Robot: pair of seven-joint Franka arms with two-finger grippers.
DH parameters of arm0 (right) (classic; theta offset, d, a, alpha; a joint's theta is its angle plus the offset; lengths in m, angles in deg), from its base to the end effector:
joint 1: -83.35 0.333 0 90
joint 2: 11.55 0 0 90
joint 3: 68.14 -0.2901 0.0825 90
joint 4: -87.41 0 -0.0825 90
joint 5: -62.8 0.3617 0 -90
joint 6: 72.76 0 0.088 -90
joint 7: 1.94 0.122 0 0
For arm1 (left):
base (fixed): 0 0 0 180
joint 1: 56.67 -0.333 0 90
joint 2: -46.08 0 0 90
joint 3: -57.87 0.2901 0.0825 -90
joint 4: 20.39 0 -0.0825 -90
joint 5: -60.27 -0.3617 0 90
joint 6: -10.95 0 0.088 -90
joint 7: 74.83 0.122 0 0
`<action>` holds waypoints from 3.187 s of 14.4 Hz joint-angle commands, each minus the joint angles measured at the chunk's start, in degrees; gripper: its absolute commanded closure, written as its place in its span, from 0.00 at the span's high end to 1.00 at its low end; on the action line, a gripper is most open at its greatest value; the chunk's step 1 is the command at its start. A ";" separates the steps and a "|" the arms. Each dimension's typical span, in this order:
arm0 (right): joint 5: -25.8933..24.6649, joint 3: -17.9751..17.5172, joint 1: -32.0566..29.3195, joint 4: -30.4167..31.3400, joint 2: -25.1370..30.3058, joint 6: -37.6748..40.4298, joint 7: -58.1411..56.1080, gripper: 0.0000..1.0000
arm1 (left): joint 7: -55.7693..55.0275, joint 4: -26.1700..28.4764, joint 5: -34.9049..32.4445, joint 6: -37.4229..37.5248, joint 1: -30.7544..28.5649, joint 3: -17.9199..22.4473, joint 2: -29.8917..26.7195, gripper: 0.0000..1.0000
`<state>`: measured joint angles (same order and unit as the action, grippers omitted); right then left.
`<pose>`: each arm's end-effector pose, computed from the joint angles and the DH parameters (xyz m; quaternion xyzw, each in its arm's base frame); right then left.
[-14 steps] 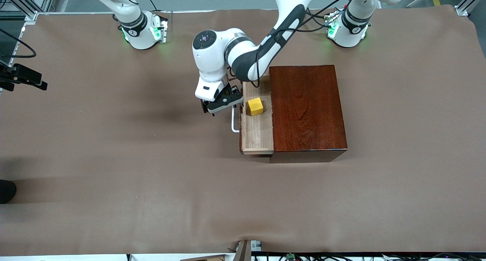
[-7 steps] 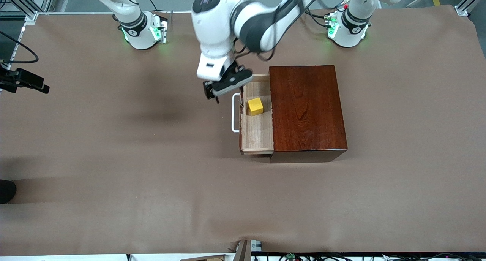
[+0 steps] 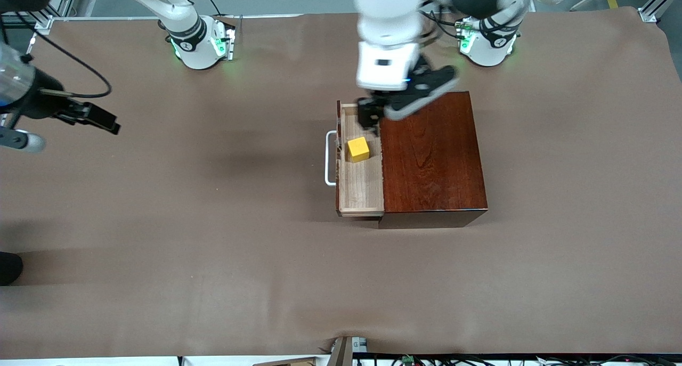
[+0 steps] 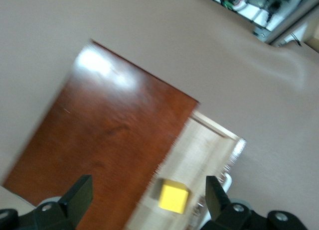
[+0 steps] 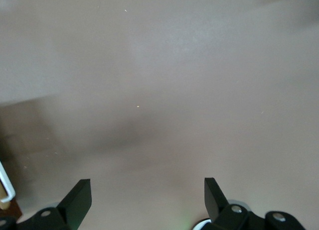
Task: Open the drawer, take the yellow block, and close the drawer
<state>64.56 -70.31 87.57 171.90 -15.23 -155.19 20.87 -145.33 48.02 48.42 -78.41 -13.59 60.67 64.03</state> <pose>0.5315 0.0630 0.5811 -0.9886 0.1413 0.0526 0.0034 0.4843 -0.3840 0.5748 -0.9585 -0.2614 -0.1060 0.0411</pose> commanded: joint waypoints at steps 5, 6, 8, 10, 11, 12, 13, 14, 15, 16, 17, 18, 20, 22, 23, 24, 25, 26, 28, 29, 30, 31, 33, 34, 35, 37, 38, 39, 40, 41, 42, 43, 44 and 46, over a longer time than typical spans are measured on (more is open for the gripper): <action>4.10 0.32 3.77 -0.37 -1.41 -0.44 12.67 1.00 | 31.08 1.98 4.12 8.58 -18.00 -0.52 -9.68 1.00; 4.99 0.32 4.65 -0.37 -1.77 -1.93 16.00 1.00 | 34.60 2.16 4.21 9.37 -21.51 -0.69 -10.73 1.00; 5.09 0.32 7.89 -0.28 -2.65 -3.43 21.63 1.00 | 41.98 3.12 5.96 10.34 -27.58 -0.69 -12.76 1.00; 5.17 0.32 11.23 -0.37 -3.70 -4.31 30.22 1.00 | 51.29 5.92 6.32 10.87 -33.04 -0.70 -14.95 1.00; 5.09 0.32 13.42 -0.28 -4.14 -5.97 33.93 1.00 | 54.47 7.07 6.32 10.87 -35.32 -0.70 -15.57 1.00; 4.91 0.41 16.14 -0.20 -4.93 -7.38 38.23 1.00 | 56.42 7.86 6.32 10.87 -37.00 -0.70 -15.93 1.00; 4.65 0.41 17.73 -0.28 -5.72 -8.26 42.10 1.00 | 58.44 8.39 6.32 10.61 -38.67 -0.61 -16.19 1.00; 4.65 0.32 19.32 -0.20 -6.42 -9.31 45.36 1.00 | 60.63 8.75 6.32 10.52 -40.69 -0.69 -16.19 1.00; 4.65 0.32 20.81 -0.28 -7.13 -9.93 48.35 1.00 | 62.83 9.53 6.32 10.35 -41.84 -0.70 -16.28 1.00; 4.65 0.32 21.87 -0.37 -7.83 -11.16 50.73 1.00 | 63.90 10.41 6.32 10.00 -42.02 -0.70 -16.72 1.00; 4.65 0.32 23.27 -0.28 -8.53 -12.39 53.01 1.00 | 63.99 11.55 6.32 9.73 -42.03 -0.70 -17.33 1.00; 4.21 0.41 25.11 -0.37 -9.58 -13.10 55.82 1.00 | 63.91 12.69 6.32 9.64 -41.94 -0.78 -17.86 1.00; 4.21 0.41 26.88 -0.28 -10.91 -14.94 60.57 1.00 | 64.17 15.76 6.67 7.72 -41.94 -1.05 -18.48 1.00; 4.03 0.41 28.81 -0.46 -12.66 -15.39 64.00 1.00 | 64.87 19.54 9.12 5.61 -41.94 -1.05 -19.79 1.00; 4.12 0.41 29.35 -0.46 -13.54 -16.43 65.59 1.00 | 65.74 20.60 9.83 5.60 -41.94 -0.96 -20.15 1.00; 4.21 0.41 29.53 -0.46 -14.51 -18.10 67.26 1.00 | 66.36 21.49 9.92 5.60 -41.59 -1.05 -20.58 1.00; 4.47 0.32 30.05 -0.46 -15.56 -19.85 69.27 1.00 | 66.37 22.19 10.53 5.60 -41.41 -1.40 -21.46 1.00; 4.47 0.32 30.92 -0.55 -16.62 -21.09 71.03 1.00 | 66.37 23.07 12.11 5.08 -41.58 -2.44 -22.25 1.00; 4.39 0.41 33.47 -0.81 -18.90 -23.11 75.16 1.00 | 66.37 24.21 12.82 4.81 -41.59 -2.89 -23.40 1.00; 4.30 0.41 34.09 -0.81 -19.95 -24.60 77.53 1.00 | 66.37 25.18 12.83 4.72 -41.50 -3.24 -24.10 1.00; 4.38 0.32 35.05 -0.81 -20.84 -26.27 80.43 1.00 | 66.37 25.88 12.83 4.11 -41.50 -3.68 -24.63 1.00; 4.30 0.41 35.76 -0.90 -21.80 -27.59 83.59 1.00 | 66.37 25.71 12.74 3.93 -41.50 -3.68 -24.72 1.00; 4.38 0.41 36.47 -1.51 -23.39 -28.83 88.43 1.00 | 67.24 25.27 12.21 3.84 -41.41 -3.77 -24.72 1.00; 4.38 0.41 37.17 -2.12 -24.18 -29.36 90.54 1.00 | 67.33 25.36 11.86 3.76 -41.50 -4.47 -24.81 1.00; 4.38 0.41 37.52 -3.17 -25.40 -30.15 93.52 1.00 | 67.68 25.45 11.77 3.49 -41.85 -4.82 -25.07 1.00; 4.38 0.32 37.96 -6.07 -27.95 -32.16 99.15 1.00 | 71.88 25.80 11.77 2.61 -41.94 -4.74 -25.51 1.00; 4.38 0.41 38.14 -6.87 -29.01 -32.70 101.35 1.00 | 72.51 25.80 11.77 2.61 -42.02 -4.74 -25.51 1.00; 4.30 0.41 38.66 -7.31 -29.89 -32.96 102.59 1.00 | 72.52 25.89 11.77 2.61 -42.03 -4.83 -25.68 1.00; 4.12 0.41 39.28 -7.40 -30.51 -32.97 102.87 1.00 | 72.61 26.24 11.77 2.61 -42.03 -4.83 -25.95 1.00; 4.12 0.41 39.46 -7.40 -30.60 -33.23 103.13 1.00 | 72.61 26.85 11.77 2.44 -42.03 -4.74 -26.30 1.00; 4.21 0.41 39.46 -7.40 -30.95 -33.23 103.83 1.00 | 72.61 27.90 11.77 1.39 -42.11 -4.74 -26.91 1.00; 4.30 0.41 39.46 -7.40 -31.47 -33.23 104.27 1.00 | 72.61 28.69 11.77 0.86 -42.11 -4.56 -27.61 1.00; 4.47 0.41 39.55 -7.31 -31.74 -33.14 104.62 1.00 | 72.61 28.88 11.77 0.68 -42.20 -4.48 -27.71 1.00; 4.82 0.41 40.42 -7.14 -32.53 -33.05 104.71 1.00 | 72.70 28.96 11.77 0.68 -42.20 -4.47 -27.71 1.00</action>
<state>69.21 -70.48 126.63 166.47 -46.28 -188.85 124.02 -74.08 74.68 60.18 -76.55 -55.22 56.38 38.49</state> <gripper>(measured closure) 0.000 0.000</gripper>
